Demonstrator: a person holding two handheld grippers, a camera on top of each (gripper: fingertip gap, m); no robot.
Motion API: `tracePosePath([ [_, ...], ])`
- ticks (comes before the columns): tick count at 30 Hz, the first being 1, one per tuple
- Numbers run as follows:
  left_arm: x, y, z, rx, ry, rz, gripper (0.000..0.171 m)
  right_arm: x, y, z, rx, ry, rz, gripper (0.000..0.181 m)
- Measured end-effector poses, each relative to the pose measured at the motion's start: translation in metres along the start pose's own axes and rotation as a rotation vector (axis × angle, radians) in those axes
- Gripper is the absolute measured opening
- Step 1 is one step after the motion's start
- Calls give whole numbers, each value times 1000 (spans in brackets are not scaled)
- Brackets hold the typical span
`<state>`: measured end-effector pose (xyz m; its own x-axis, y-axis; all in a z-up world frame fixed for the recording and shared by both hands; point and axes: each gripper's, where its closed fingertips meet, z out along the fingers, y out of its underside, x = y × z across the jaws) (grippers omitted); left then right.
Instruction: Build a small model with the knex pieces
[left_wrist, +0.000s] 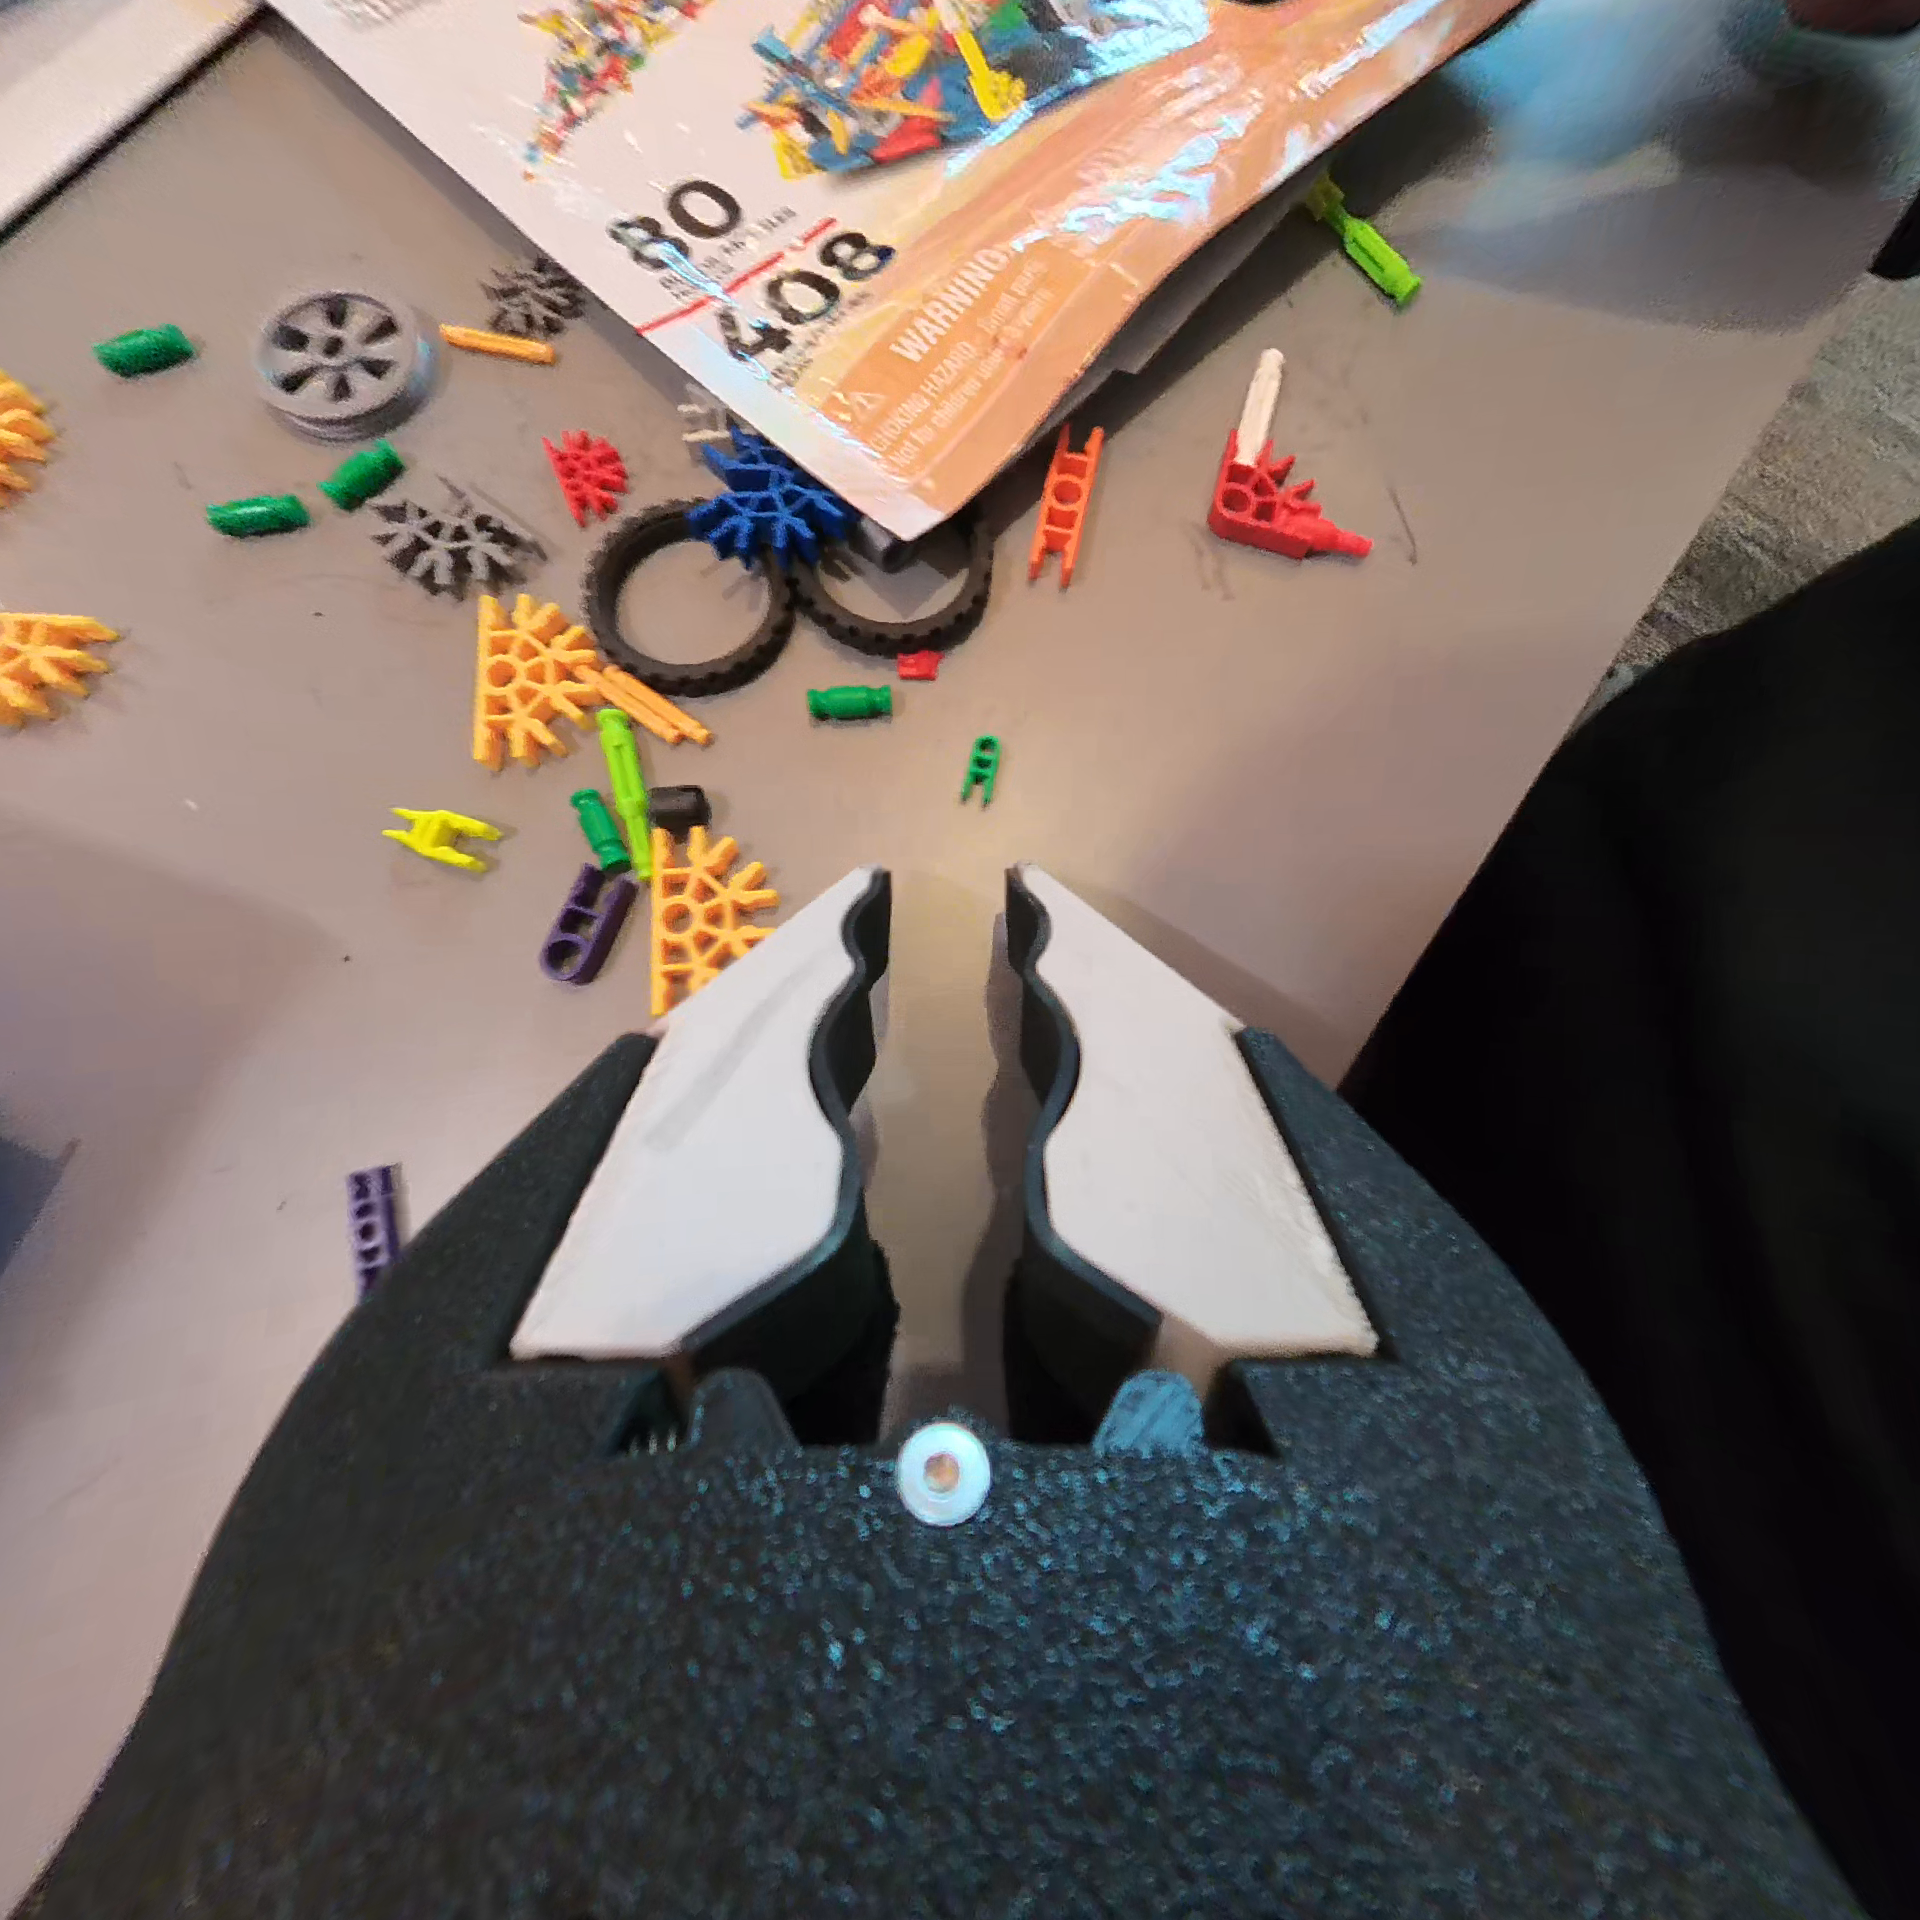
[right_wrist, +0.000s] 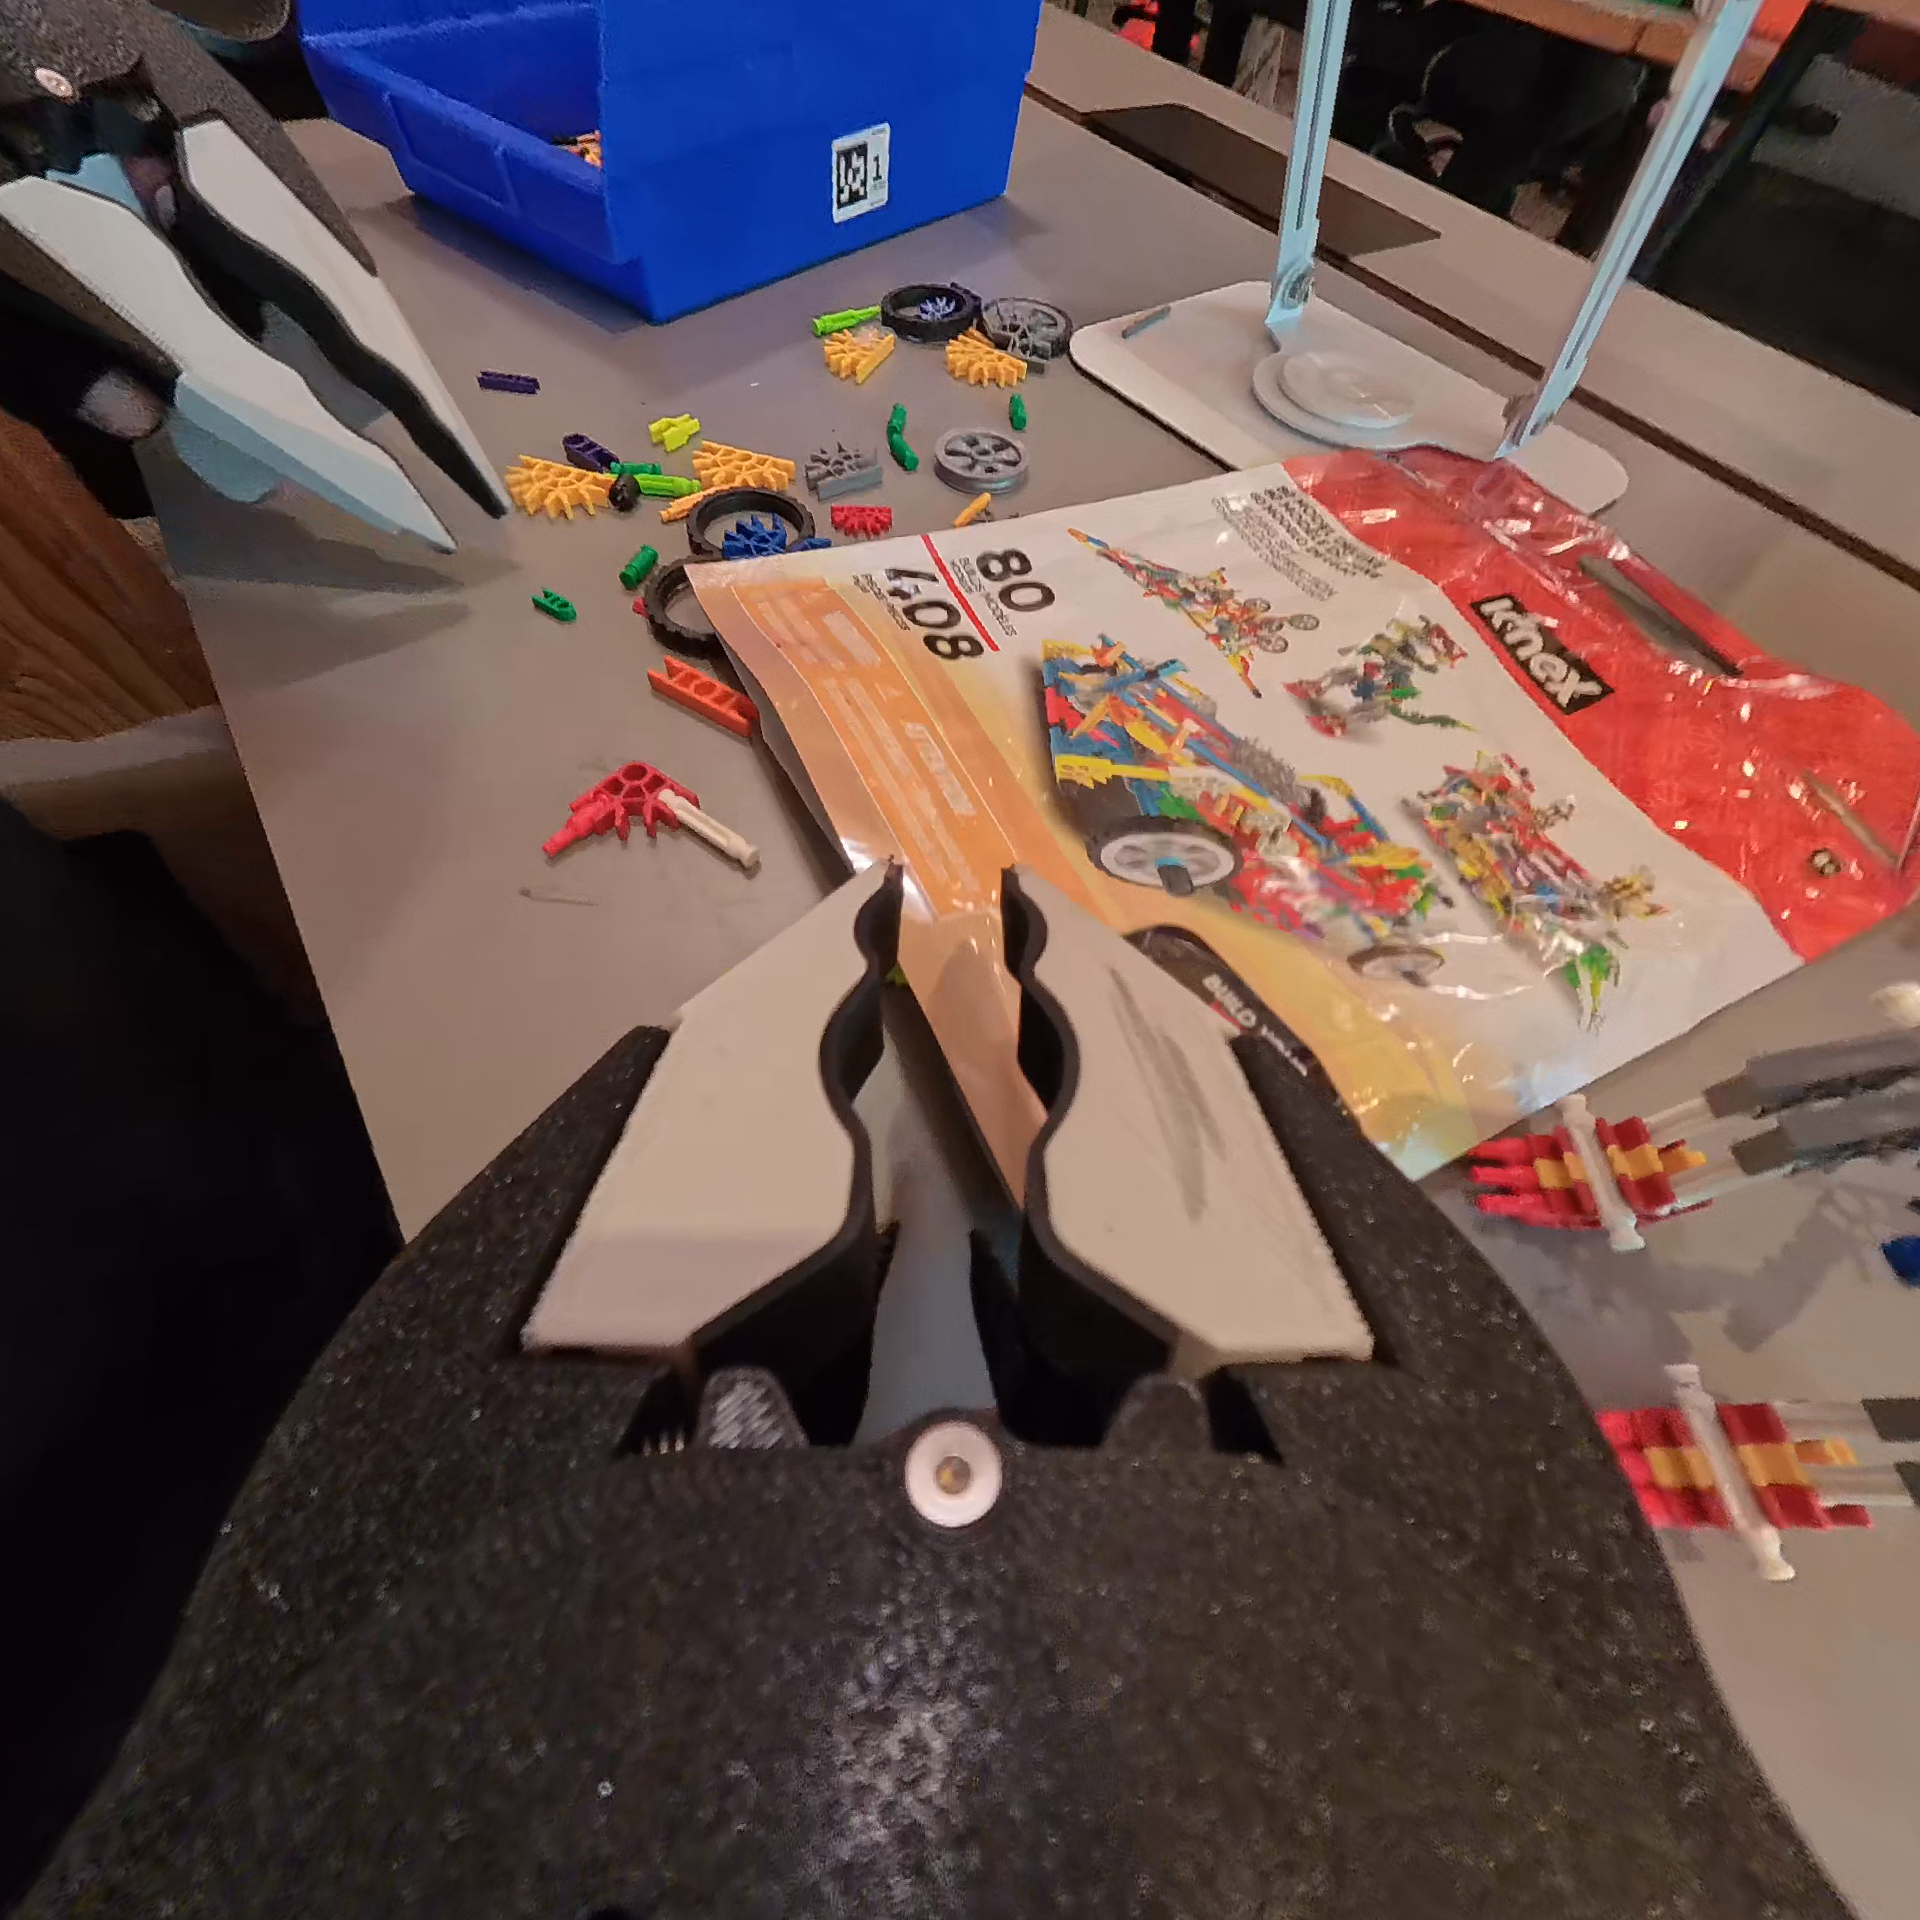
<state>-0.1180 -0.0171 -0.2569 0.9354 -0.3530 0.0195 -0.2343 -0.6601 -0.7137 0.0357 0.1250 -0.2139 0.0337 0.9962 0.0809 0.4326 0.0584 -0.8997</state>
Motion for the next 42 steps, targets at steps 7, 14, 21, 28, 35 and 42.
tracePosePath([
  [7,-20,2,-6,44,-82,-42,21,-20,-68,41,3,-71,-142,25],
  [14,-34,22,-24,53,-155,-62,21,-32,-111,103,-41,-142,-223,28],
  [21,-61,35,-49,63,-200,-82,21,-45,-101,134,-127,-233,-222,28],
  [28,-86,33,-75,61,-284,-43,21,-62,-86,146,-179,-278,-241,27],
  [35,-125,-11,-134,50,-364,60,18,-58,-75,143,-163,-282,-183,27],
  [42,-230,-22,-157,-136,-477,121,19,-57,-74,141,-141,-289,-160,27],
])
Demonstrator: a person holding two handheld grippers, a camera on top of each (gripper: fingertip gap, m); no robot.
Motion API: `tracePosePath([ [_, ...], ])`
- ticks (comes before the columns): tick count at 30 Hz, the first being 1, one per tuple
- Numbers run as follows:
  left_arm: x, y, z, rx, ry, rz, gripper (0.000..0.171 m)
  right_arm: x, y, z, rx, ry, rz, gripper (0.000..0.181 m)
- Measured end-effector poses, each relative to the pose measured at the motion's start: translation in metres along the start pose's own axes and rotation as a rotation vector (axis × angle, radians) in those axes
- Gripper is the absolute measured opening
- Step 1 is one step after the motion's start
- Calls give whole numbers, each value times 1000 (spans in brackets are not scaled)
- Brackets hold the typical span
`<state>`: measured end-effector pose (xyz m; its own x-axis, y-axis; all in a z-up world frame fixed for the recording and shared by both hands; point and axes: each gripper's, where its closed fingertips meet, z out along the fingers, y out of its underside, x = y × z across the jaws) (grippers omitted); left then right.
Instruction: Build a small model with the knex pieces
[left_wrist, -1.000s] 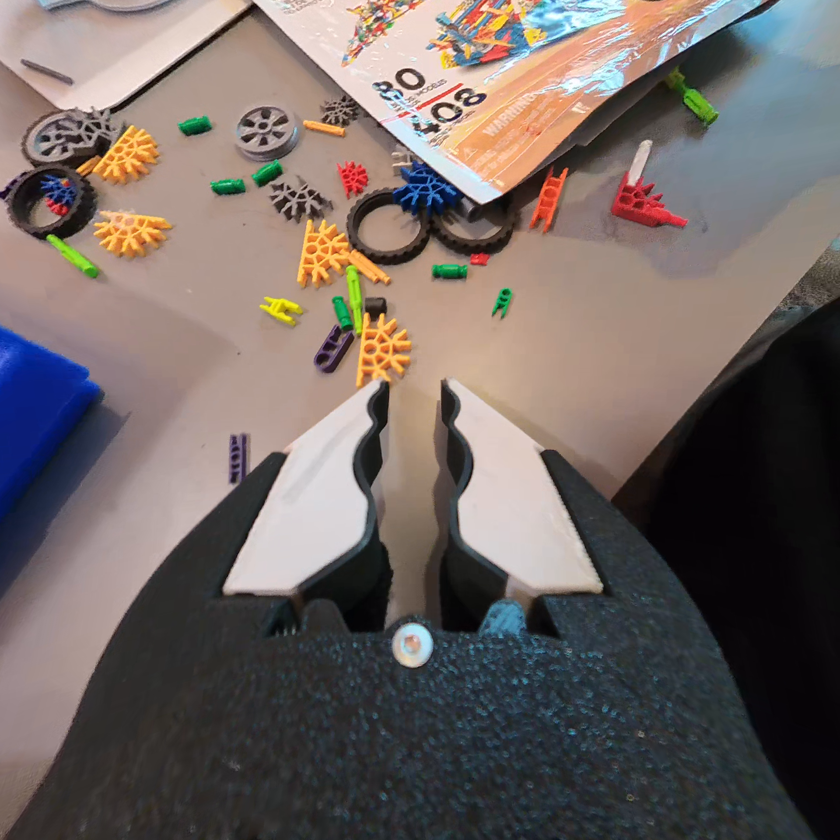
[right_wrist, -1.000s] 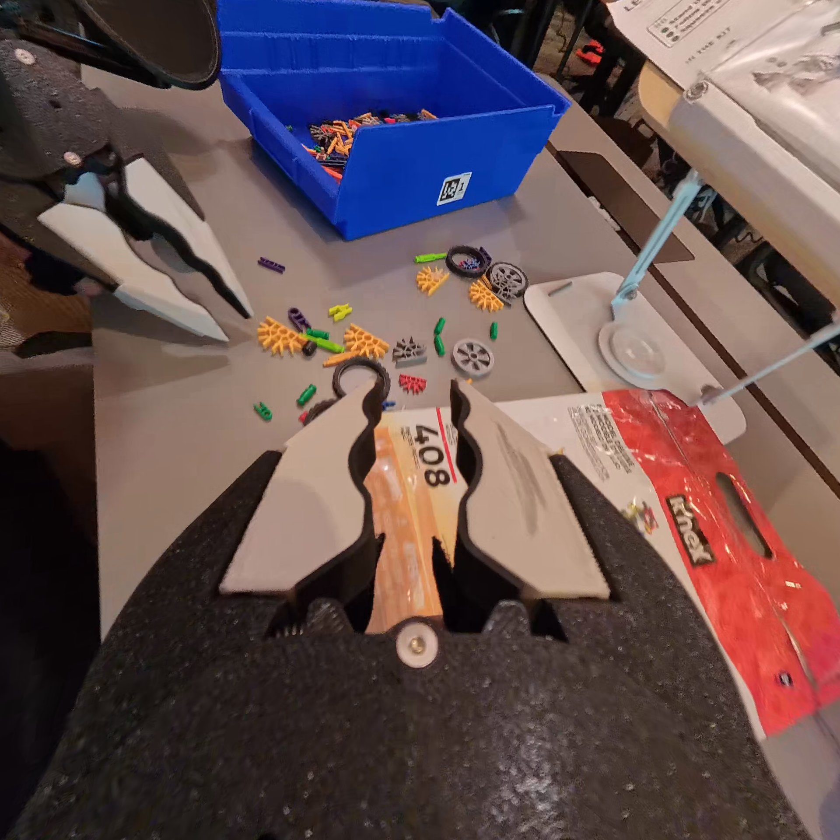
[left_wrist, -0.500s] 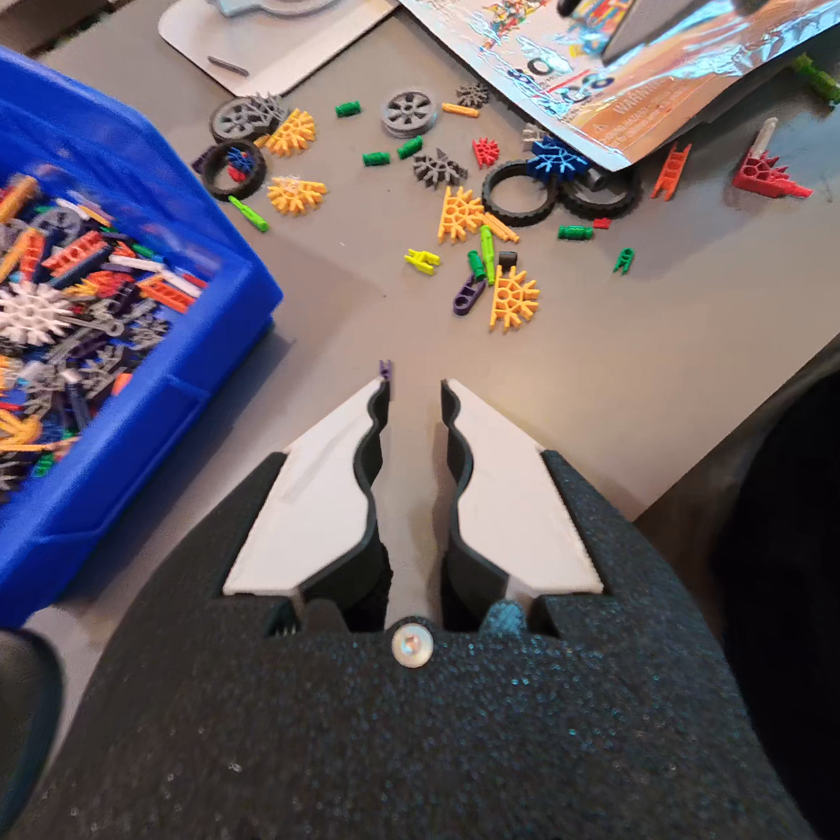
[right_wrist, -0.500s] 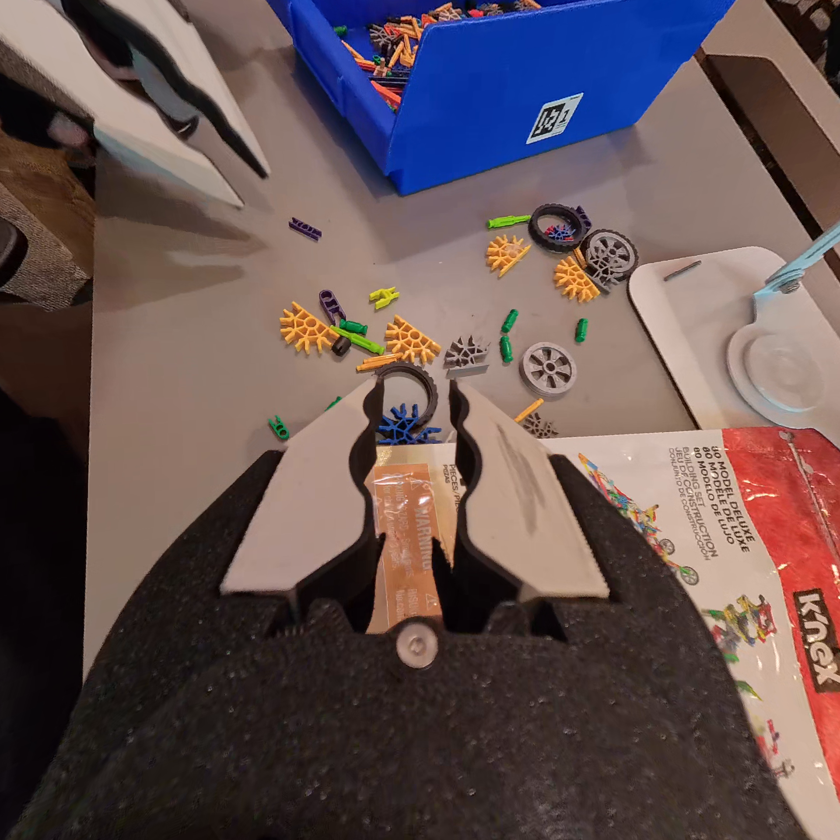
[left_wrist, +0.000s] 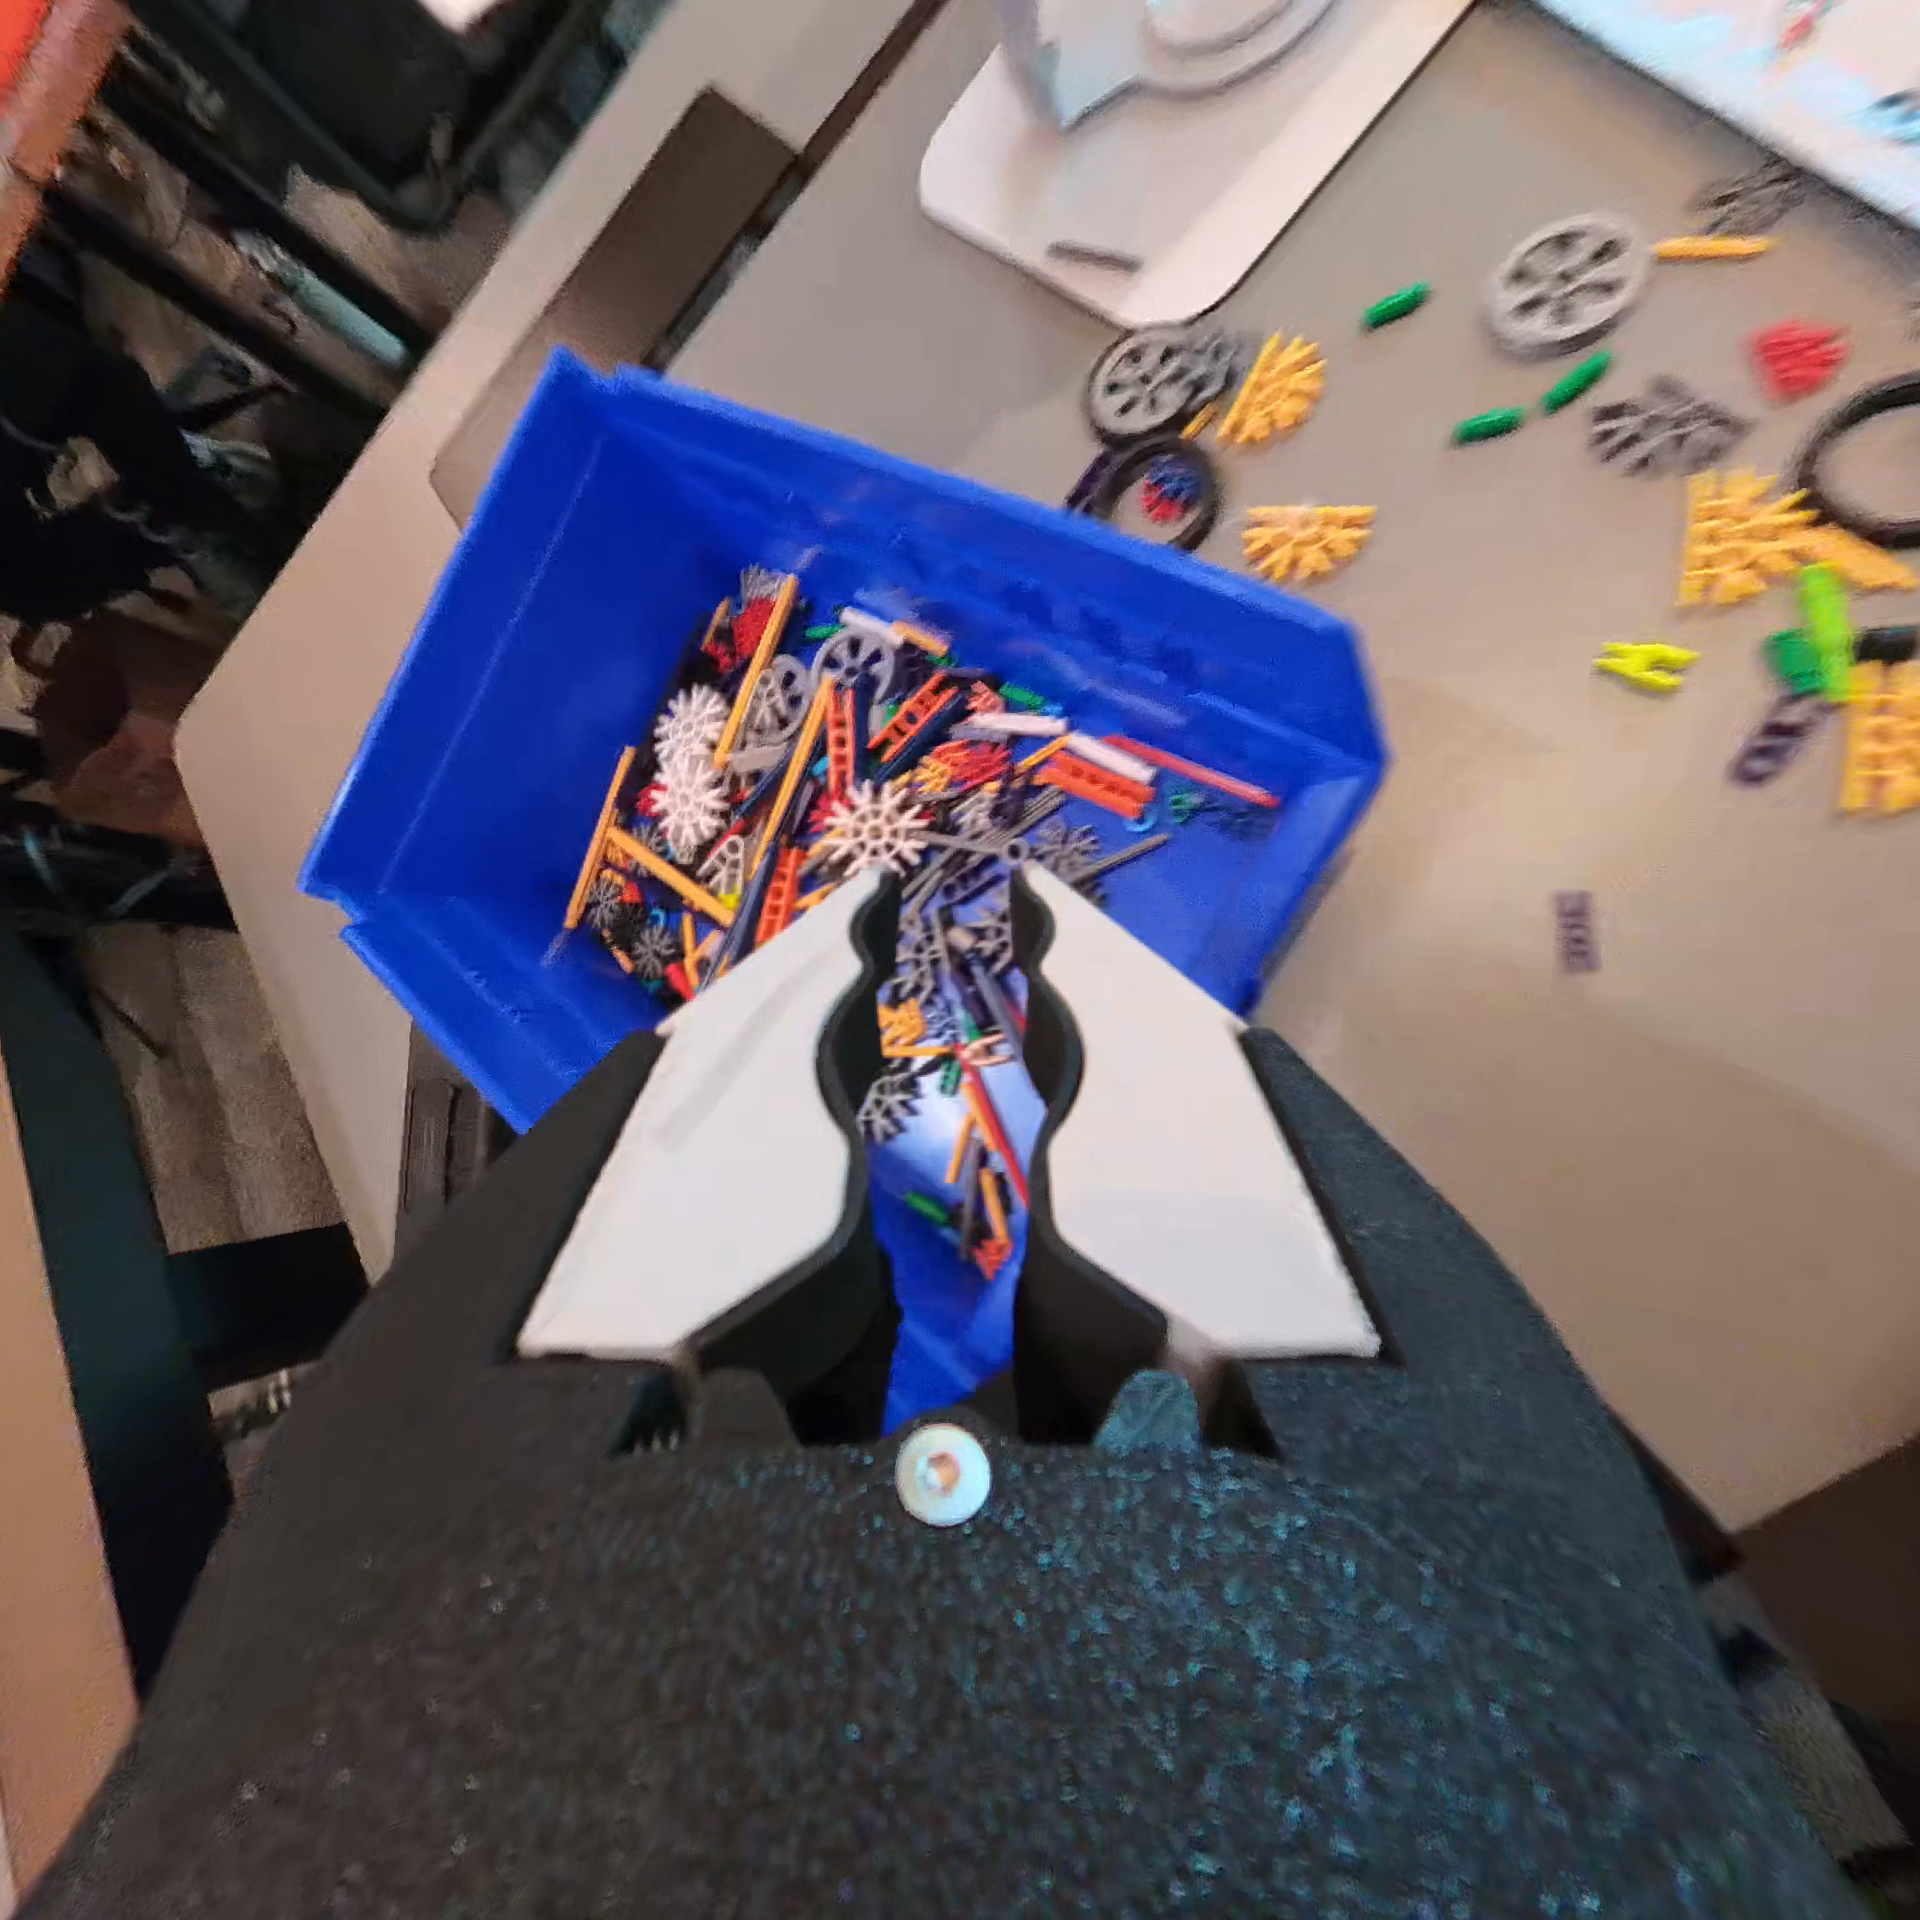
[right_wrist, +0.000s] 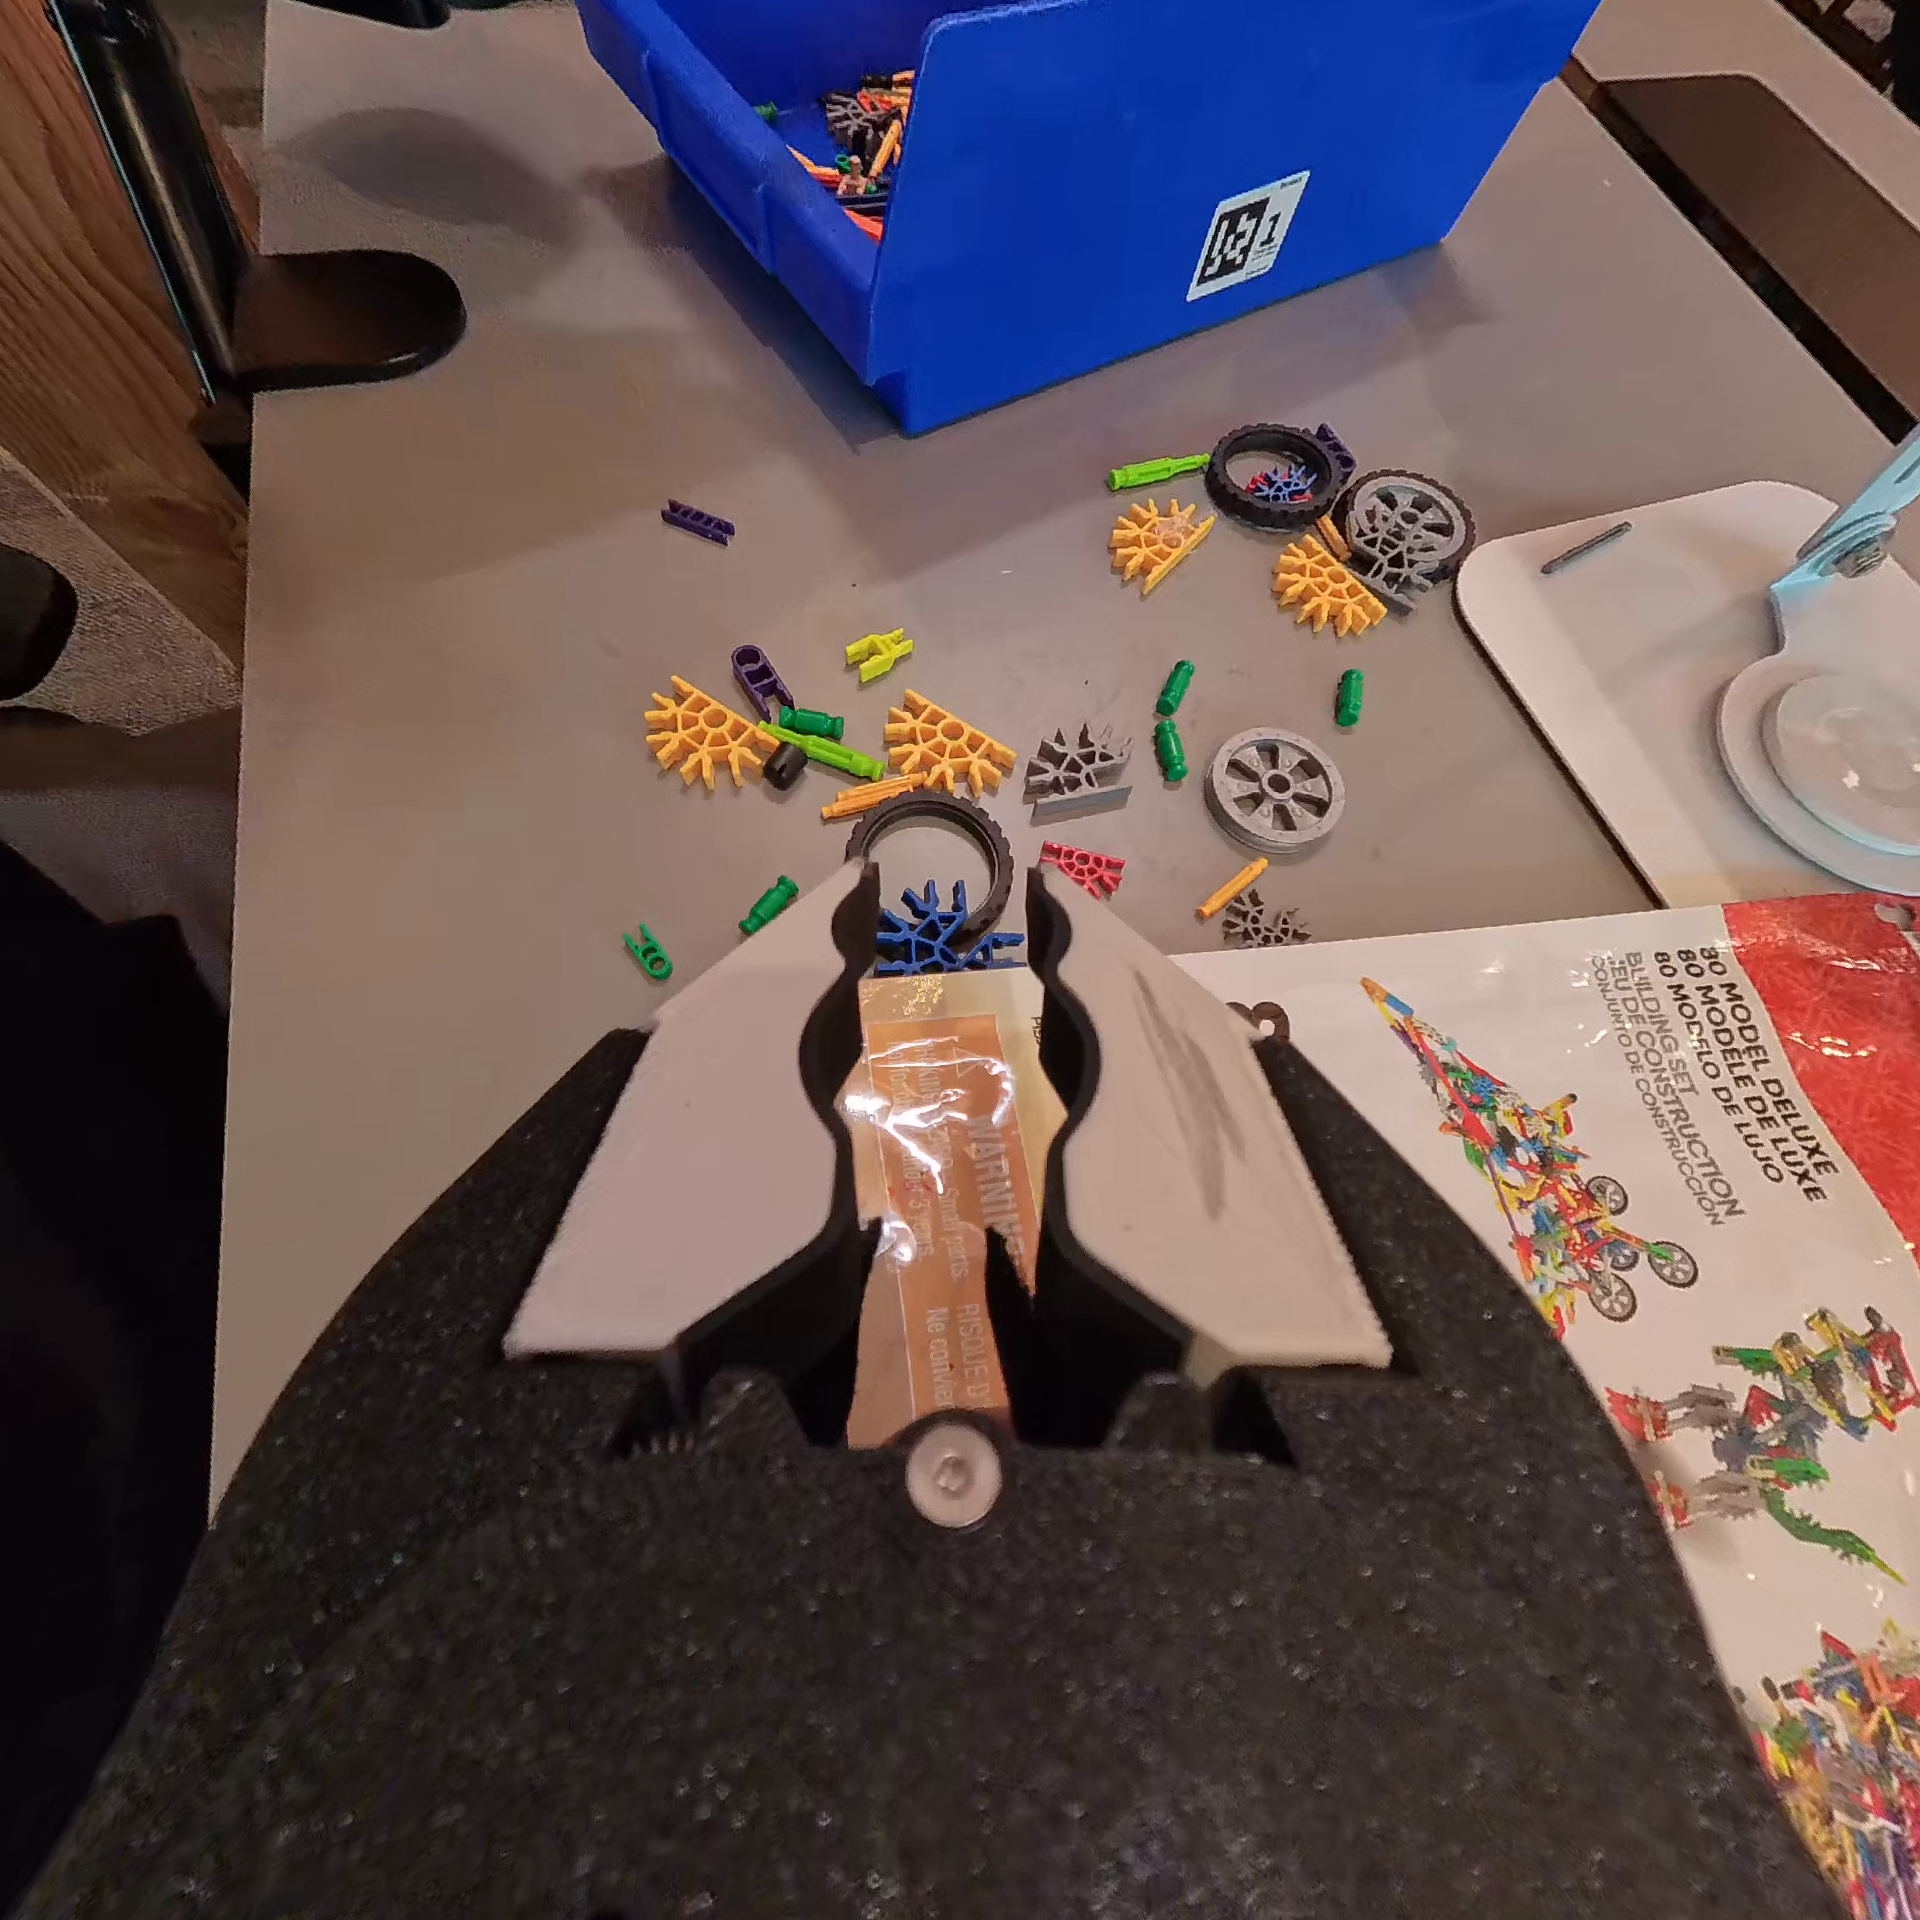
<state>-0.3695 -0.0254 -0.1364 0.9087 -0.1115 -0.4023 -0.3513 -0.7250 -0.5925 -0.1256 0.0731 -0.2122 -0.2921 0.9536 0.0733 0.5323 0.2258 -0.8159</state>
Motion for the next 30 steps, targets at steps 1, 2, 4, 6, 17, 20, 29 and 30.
tracePosePath([
  [1,-8,6,9,-42,30,2,18,0,-1,0,4,-2,1,27],
  [2,-16,12,19,-84,50,22,18,-1,-1,0,7,-5,1,27],
  [4,-29,28,38,-196,100,59,17,-2,-1,0,10,-12,2,27],
  [6,-36,42,56,-293,161,106,15,-3,0,1,7,-17,3,27],
  [17,-43,100,107,-624,318,233,16,3,-11,2,40,-12,0,27],
  [20,-44,106,112,-655,327,285,17,6,-12,3,46,-11,-1,27],
  [29,-49,104,123,-683,381,301,18,14,-10,7,53,-11,12,26],
  [30,-53,105,125,-698,366,311,19,14,-10,7,53,-11,13,26],
])
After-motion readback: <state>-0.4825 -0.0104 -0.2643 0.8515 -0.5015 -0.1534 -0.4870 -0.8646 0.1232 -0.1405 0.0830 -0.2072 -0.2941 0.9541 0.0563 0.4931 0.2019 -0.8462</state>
